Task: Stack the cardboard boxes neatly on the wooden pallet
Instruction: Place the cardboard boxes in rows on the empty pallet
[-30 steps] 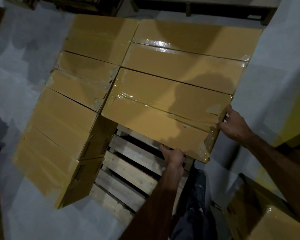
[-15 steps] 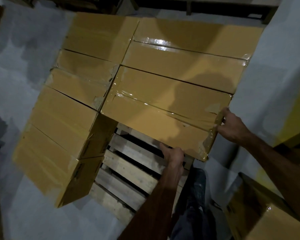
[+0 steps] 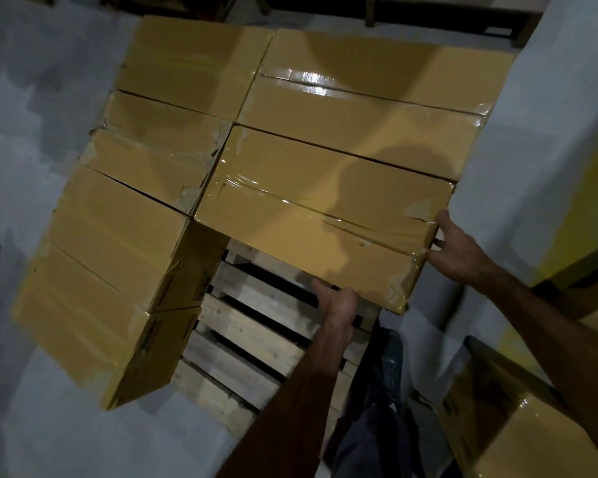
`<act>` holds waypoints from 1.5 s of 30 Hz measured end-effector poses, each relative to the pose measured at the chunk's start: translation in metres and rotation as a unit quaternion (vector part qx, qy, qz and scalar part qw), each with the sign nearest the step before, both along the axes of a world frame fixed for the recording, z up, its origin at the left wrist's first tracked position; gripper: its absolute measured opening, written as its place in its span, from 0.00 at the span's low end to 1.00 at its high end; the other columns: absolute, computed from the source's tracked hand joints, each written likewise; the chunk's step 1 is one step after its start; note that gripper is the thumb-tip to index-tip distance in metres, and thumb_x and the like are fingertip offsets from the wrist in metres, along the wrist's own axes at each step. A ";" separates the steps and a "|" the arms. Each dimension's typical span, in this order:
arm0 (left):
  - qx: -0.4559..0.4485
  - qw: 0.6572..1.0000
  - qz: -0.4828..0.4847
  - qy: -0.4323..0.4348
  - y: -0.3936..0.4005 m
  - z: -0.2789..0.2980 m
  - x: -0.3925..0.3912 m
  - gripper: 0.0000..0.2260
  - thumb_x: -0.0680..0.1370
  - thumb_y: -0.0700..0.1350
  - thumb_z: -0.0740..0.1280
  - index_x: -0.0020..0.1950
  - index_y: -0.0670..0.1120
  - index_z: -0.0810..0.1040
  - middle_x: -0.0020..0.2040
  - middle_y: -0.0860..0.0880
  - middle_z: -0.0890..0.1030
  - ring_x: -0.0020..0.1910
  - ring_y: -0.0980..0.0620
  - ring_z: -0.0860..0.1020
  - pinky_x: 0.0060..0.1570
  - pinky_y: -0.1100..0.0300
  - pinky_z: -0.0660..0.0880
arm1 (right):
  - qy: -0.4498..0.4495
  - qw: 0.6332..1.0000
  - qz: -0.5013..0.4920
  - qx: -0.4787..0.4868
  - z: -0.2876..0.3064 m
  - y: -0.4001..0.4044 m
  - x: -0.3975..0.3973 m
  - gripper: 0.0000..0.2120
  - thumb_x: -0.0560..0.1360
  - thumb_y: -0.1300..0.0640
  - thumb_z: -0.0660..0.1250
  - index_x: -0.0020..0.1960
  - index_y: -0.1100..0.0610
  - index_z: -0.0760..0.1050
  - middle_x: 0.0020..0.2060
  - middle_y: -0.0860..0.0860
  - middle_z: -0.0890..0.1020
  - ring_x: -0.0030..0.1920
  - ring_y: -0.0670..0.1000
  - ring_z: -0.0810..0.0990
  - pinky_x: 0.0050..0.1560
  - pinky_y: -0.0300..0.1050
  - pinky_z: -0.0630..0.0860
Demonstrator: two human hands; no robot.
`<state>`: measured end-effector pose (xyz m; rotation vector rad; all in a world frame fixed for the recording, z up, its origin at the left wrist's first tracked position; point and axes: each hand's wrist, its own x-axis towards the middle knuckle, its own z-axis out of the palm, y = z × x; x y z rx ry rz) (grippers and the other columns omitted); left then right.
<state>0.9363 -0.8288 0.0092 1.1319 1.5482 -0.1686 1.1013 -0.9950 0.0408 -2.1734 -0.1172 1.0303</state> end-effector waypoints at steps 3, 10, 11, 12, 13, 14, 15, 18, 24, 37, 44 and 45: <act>0.013 1.000 -0.008 -0.008 0.003 0.002 -0.004 0.45 0.79 0.35 0.70 0.86 0.57 0.47 0.79 0.45 0.68 0.72 0.41 0.73 0.69 0.41 0.76 | 0.006 1.000 -0.010 0.024 -0.002 -0.005 -0.009 0.38 0.78 0.59 0.73 0.79 0.48 0.56 0.77 0.56 0.70 0.72 0.64 0.73 0.72 0.66 0.72; 0.007 0.994 -0.105 0.015 -0.022 0.056 -0.018 0.38 0.78 0.43 0.73 0.84 0.50 0.58 0.77 0.42 0.72 0.71 0.39 0.75 0.67 0.41 0.77 | 0.037 0.998 -0.009 -0.041 0.041 -0.034 -0.055 0.33 0.82 0.56 0.69 0.80 0.62 0.58 0.74 0.63 0.73 0.70 0.65 0.76 0.70 0.64 0.74; -0.002 0.990 -0.143 0.007 -0.028 0.068 -0.021 0.38 0.76 0.46 0.75 0.82 0.48 0.62 0.74 0.41 0.75 0.69 0.39 0.77 0.65 0.42 0.79 | 0.042 0.998 -0.012 -0.039 0.053 -0.041 -0.064 0.29 0.82 0.56 0.69 0.78 0.60 0.61 0.70 0.61 0.76 0.66 0.64 0.78 0.67 0.64 0.76; -0.010 0.983 -0.183 -0.003 -0.035 0.083 -0.024 0.38 0.72 0.50 0.76 0.79 0.47 0.66 0.70 0.41 0.78 0.66 0.39 0.79 0.64 0.42 0.79 | 0.045 0.998 -0.022 -0.035 0.069 -0.051 -0.074 0.25 0.82 0.57 0.70 0.75 0.58 0.65 0.65 0.57 0.78 0.63 0.62 0.80 0.64 0.64 0.78; -0.015 0.976 -0.218 -0.016 -0.042 0.100 -0.029 0.38 0.67 0.53 0.76 0.75 0.47 0.70 0.67 0.42 0.80 0.64 0.39 0.80 0.64 0.41 0.79 | 0.042 0.998 -0.041 -0.031 0.085 -0.064 -0.085 0.24 0.81 0.57 0.70 0.74 0.58 0.67 0.63 0.56 0.79 0.63 0.62 0.80 0.64 0.63 0.78; -0.018 0.968 -0.250 -0.024 -0.048 0.113 -0.034 0.36 0.64 0.54 0.76 0.71 0.48 0.73 0.64 0.44 0.81 0.62 0.40 0.81 0.64 0.40 0.79 | 0.038 0.997 -0.069 -0.027 0.102 -0.077 -0.097 0.24 0.81 0.57 0.71 0.74 0.59 0.69 0.65 0.58 0.79 0.65 0.63 0.79 0.66 0.62 0.77; -0.019 0.959 -0.283 -0.030 -0.057 0.130 -0.040 0.33 0.65 0.55 0.76 0.68 0.48 0.76 0.63 0.45 0.82 0.61 0.41 0.82 0.63 0.40 0.79 | 0.036 0.994 -0.105 -0.021 0.119 -0.092 -0.110 0.26 0.81 0.58 0.71 0.76 0.60 0.69 0.68 0.59 0.78 0.68 0.63 0.78 0.68 0.62 0.75; 0.009 0.930 -0.365 -0.046 -0.081 0.193 -0.053 0.20 0.75 0.49 0.74 0.65 0.44 0.81 0.58 0.46 0.85 0.58 0.46 0.83 0.62 0.44 0.80 | 0.067 0.975 -0.214 0.001 0.167 -0.141 -0.152 0.31 0.81 0.59 0.72 0.80 0.59 0.66 0.73 0.58 0.76 0.72 0.61 0.75 0.71 0.60 0.74; 0.056 0.868 -0.491 -0.055 -0.138 0.272 -0.083 0.15 0.82 0.46 0.71 0.67 0.43 0.81 0.59 0.48 0.84 0.57 0.49 0.82 0.60 0.52 0.79 | 0.097 0.929 -0.356 0.032 0.210 -0.240 -0.236 0.25 0.82 0.65 0.68 0.78 0.60 0.68 0.69 0.56 0.75 0.65 0.55 0.75 0.55 0.46 0.76; 0.027 0.674 -0.734 -0.077 -0.286 0.179 -0.047 0.20 0.83 0.50 0.70 0.73 0.42 0.76 0.66 0.42 0.82 0.59 0.46 0.82 0.52 0.54 0.80 | 0.097 0.845 -0.524 -0.044 0.121 -0.399 -0.322 0.17 0.81 0.56 0.71 0.69 0.60 0.77 0.64 0.56 0.81 0.65 0.59 0.79 0.61 0.50 0.76; 0.076 0.661 -0.734 -0.136 -0.316 0.075 0.027 0.26 0.82 0.52 0.72 0.74 0.38 0.72 0.66 0.39 0.80 0.63 0.44 0.80 0.56 0.54 0.77 | 0.032 0.807 -0.588 -0.034 0.031 -0.444 -0.250 0.25 0.83 0.57 0.69 0.77 0.61 0.70 0.71 0.58 0.77 0.71 0.59 0.76 0.65 0.45 0.71; 0.087 0.667 -0.726 -0.144 -0.318 0.055 0.038 0.28 0.81 0.54 0.72 0.74 0.38 0.72 0.66 0.38 0.80 0.63 0.42 0.80 0.57 0.51 0.78 | 0.023 0.808 -0.587 -0.040 0.011 -0.450 -0.238 0.26 0.83 0.56 0.69 0.78 0.61 0.69 0.72 0.57 0.76 0.71 0.58 0.75 0.65 0.44 0.71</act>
